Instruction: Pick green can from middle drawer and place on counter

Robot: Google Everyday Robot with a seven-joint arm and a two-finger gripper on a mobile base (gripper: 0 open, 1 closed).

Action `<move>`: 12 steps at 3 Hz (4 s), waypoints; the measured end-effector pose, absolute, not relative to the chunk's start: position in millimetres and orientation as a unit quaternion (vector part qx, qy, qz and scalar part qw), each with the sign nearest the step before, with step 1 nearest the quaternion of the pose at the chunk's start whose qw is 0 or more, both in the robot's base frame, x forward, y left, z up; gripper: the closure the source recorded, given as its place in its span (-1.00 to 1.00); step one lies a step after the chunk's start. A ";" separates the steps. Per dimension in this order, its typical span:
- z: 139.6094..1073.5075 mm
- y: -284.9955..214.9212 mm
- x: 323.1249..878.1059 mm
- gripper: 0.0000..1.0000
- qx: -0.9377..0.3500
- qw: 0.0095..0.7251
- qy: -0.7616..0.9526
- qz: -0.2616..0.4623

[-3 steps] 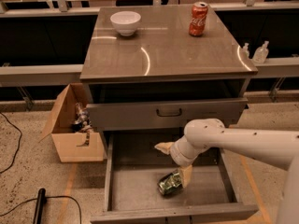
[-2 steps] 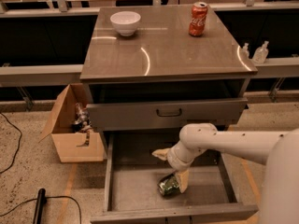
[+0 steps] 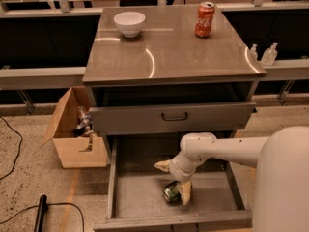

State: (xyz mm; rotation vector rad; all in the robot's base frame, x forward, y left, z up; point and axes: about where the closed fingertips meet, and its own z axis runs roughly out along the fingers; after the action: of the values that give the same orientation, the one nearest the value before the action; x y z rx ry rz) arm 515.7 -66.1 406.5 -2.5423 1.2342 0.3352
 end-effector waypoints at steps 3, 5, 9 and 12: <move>383.9 -67.1 498.8 0.28 -0.884 0.136 0.425 0.140; 478.8 -93.9 496.6 1.00 -0.833 0.193 0.509 0.096; 765.9 -169.5 479.1 1.00 -0.676 0.475 0.563 0.023; 852.4 -192.9 513.2 1.00 -0.587 0.614 0.526 -0.021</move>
Offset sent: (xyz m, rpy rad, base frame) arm -0.0214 -0.0046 -0.0300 -0.0053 0.0673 0.0228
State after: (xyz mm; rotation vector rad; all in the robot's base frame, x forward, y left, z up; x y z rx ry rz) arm 513.2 -192.9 852.4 -1.3533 1.2133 -0.0493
